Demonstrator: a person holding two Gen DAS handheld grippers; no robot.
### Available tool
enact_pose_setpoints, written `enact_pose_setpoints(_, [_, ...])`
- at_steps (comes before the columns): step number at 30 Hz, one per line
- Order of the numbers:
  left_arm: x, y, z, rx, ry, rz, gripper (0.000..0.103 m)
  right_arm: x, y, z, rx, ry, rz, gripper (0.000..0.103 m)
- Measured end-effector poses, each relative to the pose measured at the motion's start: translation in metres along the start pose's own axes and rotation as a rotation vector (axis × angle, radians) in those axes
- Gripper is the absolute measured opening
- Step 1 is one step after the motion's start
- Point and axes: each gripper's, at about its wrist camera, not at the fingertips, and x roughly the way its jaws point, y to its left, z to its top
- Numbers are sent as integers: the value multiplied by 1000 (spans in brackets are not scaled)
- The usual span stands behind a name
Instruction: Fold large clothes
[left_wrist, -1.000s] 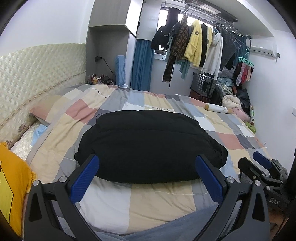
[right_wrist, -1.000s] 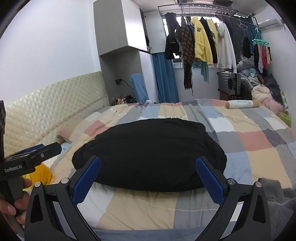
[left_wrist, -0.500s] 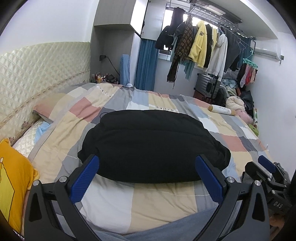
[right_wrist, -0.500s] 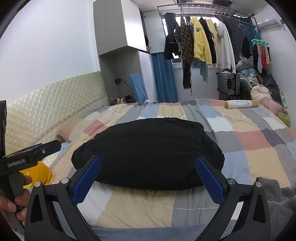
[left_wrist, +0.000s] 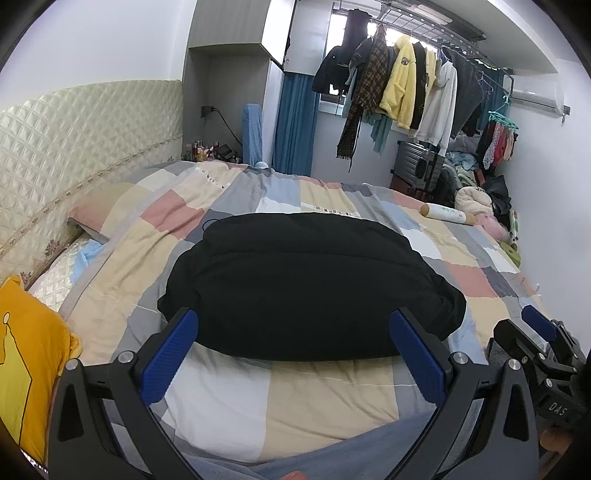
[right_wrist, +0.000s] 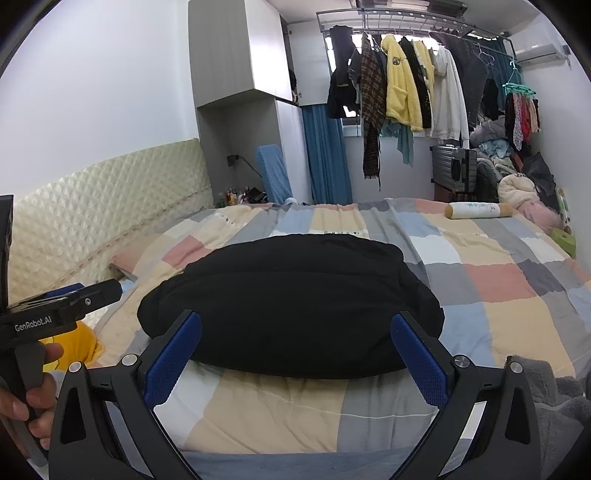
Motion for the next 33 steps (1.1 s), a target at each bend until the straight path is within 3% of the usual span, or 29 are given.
enact_pose_setpoints(33, [1, 0, -6, -2, 10, -3, 103, 2, -2, 4, 0, 11, -11, 103])
